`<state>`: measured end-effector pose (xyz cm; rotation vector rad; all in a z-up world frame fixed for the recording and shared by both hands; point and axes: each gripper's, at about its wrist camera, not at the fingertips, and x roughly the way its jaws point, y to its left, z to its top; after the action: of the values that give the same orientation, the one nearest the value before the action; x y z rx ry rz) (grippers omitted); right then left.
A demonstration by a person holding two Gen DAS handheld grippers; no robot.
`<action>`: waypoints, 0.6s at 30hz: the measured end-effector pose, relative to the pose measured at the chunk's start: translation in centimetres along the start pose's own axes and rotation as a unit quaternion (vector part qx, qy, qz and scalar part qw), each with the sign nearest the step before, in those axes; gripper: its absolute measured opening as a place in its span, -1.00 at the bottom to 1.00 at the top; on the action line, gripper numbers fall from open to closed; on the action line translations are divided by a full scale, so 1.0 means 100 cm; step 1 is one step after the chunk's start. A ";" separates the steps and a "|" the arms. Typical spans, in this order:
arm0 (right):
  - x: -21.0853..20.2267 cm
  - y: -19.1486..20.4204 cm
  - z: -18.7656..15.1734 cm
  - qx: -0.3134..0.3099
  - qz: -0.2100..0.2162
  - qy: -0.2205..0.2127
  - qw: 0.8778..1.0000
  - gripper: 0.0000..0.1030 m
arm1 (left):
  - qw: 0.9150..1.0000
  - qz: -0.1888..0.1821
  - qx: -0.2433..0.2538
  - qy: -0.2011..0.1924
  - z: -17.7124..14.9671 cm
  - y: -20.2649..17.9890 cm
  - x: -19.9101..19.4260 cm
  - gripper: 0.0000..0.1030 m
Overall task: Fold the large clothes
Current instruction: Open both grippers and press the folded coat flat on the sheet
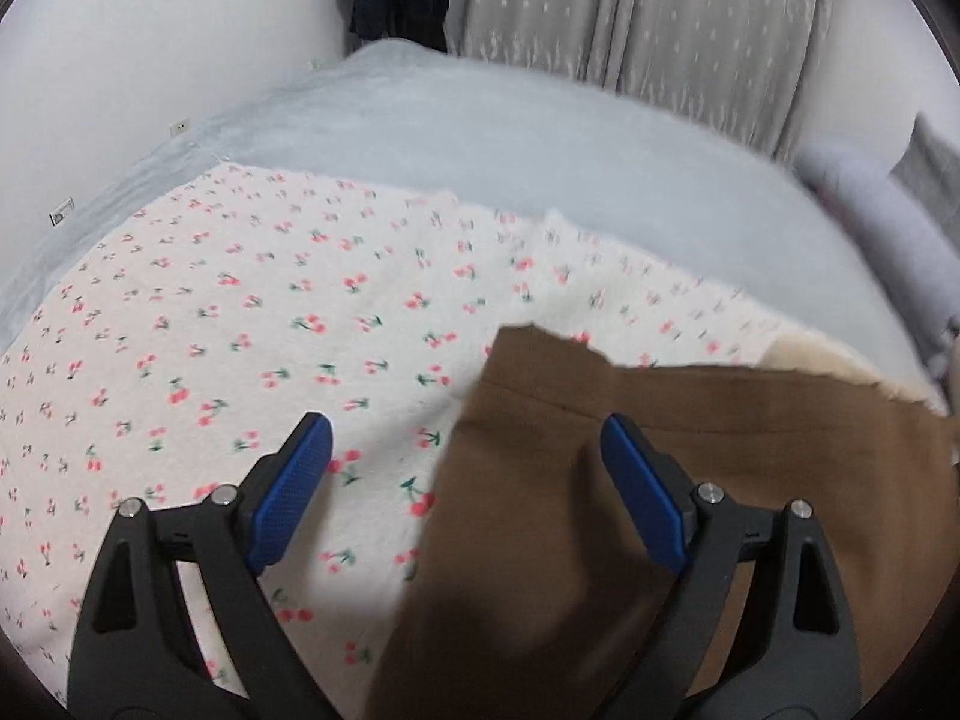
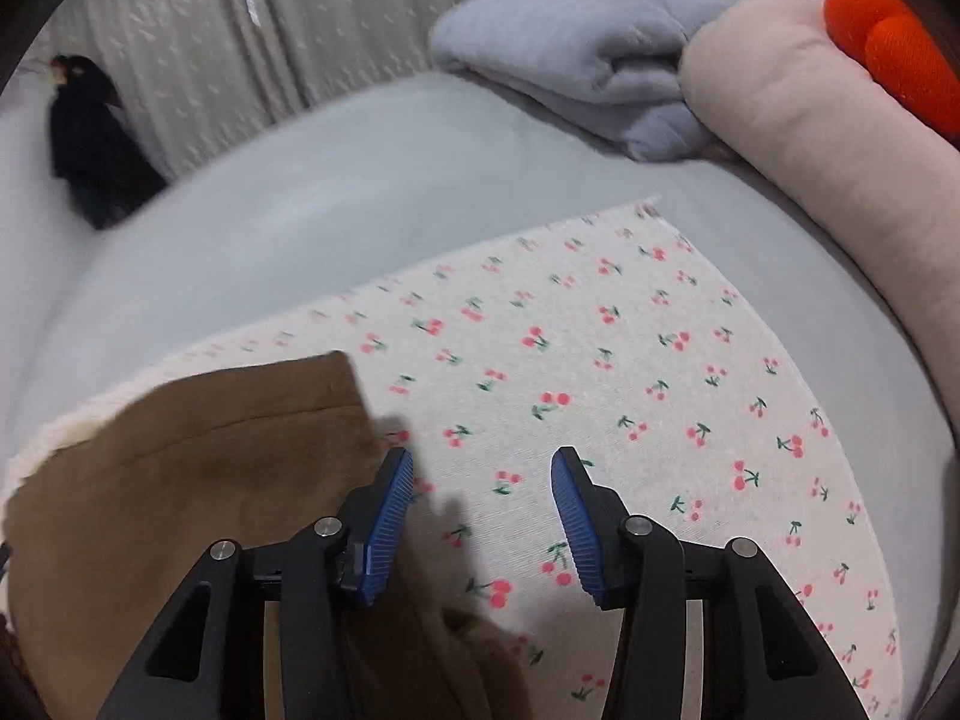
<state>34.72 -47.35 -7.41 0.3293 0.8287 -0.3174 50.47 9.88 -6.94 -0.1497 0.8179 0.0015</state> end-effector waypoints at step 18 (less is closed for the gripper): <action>-0.047 0.088 -0.115 -0.201 0.082 0.013 0.976 0.39 | 0.986 -0.095 0.135 0.025 -0.117 -0.071 -0.074 0.78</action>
<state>27.64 -34.04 -9.68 0.0218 0.8636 0.0114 37.29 1.73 -8.50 0.0289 0.8443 -0.2925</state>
